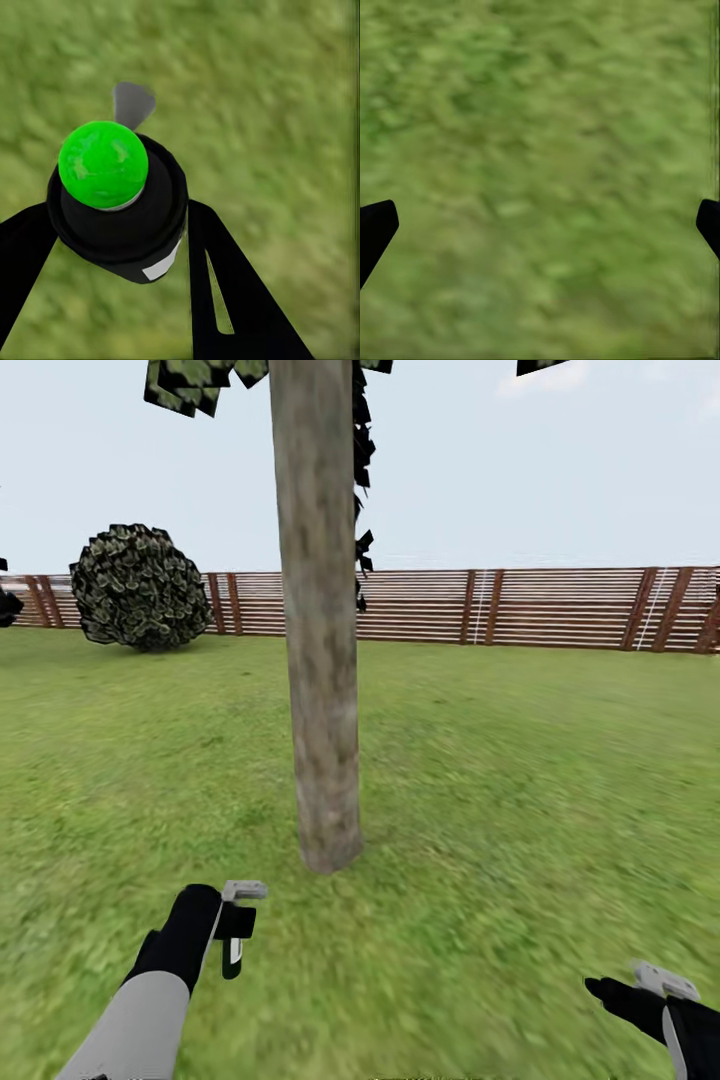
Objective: In the garden, pick up the pesticide atomizer on the floor and spray pesticide onto both trees until each tree trunk is fully covered.
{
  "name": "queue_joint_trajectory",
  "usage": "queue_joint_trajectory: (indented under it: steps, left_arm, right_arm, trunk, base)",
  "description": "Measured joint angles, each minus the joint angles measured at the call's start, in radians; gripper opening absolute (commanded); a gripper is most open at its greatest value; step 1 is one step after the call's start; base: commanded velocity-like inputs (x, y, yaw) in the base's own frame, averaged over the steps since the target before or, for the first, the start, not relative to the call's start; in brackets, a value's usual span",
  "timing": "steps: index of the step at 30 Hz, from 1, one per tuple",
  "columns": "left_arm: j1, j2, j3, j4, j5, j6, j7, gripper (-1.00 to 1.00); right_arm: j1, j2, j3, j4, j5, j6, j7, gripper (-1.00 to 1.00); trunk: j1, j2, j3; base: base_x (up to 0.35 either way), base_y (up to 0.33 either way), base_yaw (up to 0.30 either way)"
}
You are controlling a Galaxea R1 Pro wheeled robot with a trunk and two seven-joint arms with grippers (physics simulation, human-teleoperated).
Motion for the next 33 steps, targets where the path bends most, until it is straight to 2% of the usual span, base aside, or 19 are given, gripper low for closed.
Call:
queue_joint_trajectory:
  steps: [15,26,33]
  left_arm:
    - [-0.001,0.005,-0.001,0.006,0.000,0.001,-0.001,-1.00]
    - [-0.001,0.005,-0.001,0.007,0.000,0.023,-0.001,-1.00]
    - [0.000,0.006,0.001,0.008,0.001,0.027,-0.001,-1.00]
  right_arm:
    - [0.000,-0.001,0.000,-0.001,-0.003,0.000,0.000,1.00]
    - [0.000,-0.001,0.000,-0.001,-0.003,0.000,0.000,1.00]
    - [0.000,-0.001,0.001,-0.003,-0.002,0.000,0.000,1.00]
  trunk:
    - [0.000,0.000,-0.019]
    - [-0.001,0.000,-0.028]
    - [0.000,0.000,-0.033]
  base:
    - [0.009,0.000,-0.122]
    - [0.281,0.000,-0.040]
    - [0.098,0.020,-0.004]
